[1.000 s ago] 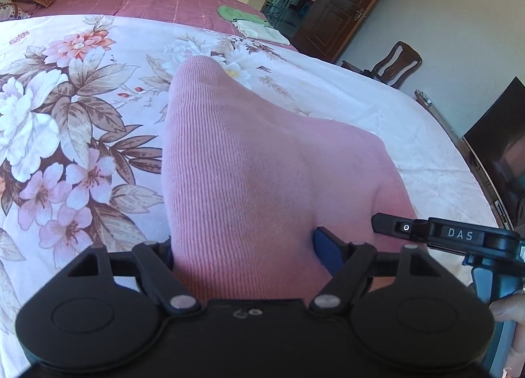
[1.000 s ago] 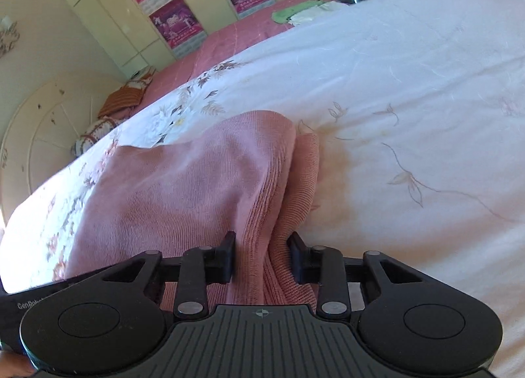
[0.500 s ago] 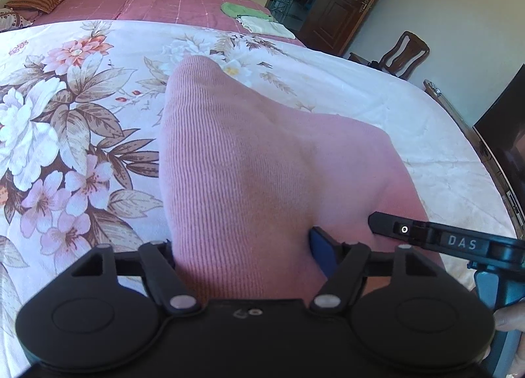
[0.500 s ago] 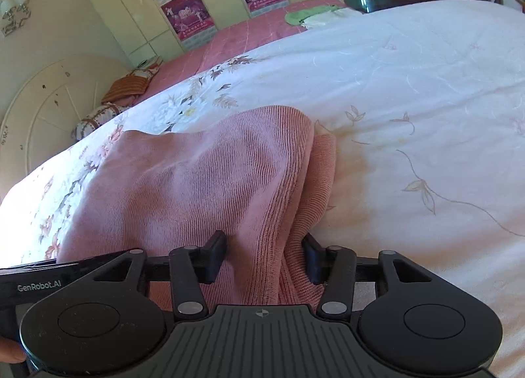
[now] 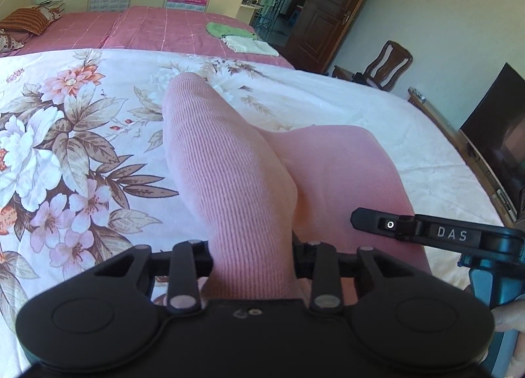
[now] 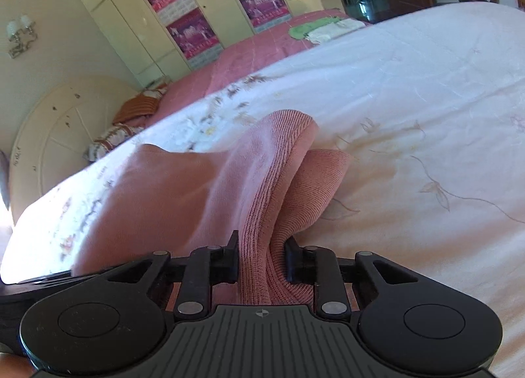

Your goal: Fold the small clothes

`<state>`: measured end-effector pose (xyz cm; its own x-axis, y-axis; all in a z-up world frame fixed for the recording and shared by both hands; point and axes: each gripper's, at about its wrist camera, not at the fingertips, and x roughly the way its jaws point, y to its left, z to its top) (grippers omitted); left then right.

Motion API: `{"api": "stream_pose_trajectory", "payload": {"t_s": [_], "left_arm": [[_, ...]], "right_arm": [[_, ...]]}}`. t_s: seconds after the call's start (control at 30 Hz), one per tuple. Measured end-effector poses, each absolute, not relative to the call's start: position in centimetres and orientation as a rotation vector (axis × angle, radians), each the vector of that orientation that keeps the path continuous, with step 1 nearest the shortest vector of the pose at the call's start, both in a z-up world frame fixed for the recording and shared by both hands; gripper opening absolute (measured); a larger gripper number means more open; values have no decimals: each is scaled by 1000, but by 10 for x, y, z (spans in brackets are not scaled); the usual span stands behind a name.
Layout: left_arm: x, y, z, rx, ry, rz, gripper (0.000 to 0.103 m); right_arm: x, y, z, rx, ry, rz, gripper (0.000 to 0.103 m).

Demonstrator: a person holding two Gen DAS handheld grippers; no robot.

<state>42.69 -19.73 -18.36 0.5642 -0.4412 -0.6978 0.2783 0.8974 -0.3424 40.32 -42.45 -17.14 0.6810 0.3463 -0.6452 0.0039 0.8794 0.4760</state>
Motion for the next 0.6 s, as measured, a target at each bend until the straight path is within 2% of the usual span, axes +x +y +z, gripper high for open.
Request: {"api": "stream_pose_trajectory", "payload": {"t_s": [0.3, 0.6], "left_arm": [[410, -157, -146, -242, 816, -440, 32], [380, -13, -116, -225, 773, -334, 31]], "right_arm": [[399, -381, -131, 525, 766, 309, 24], [399, -241, -102, 483, 768, 470, 24]]}}
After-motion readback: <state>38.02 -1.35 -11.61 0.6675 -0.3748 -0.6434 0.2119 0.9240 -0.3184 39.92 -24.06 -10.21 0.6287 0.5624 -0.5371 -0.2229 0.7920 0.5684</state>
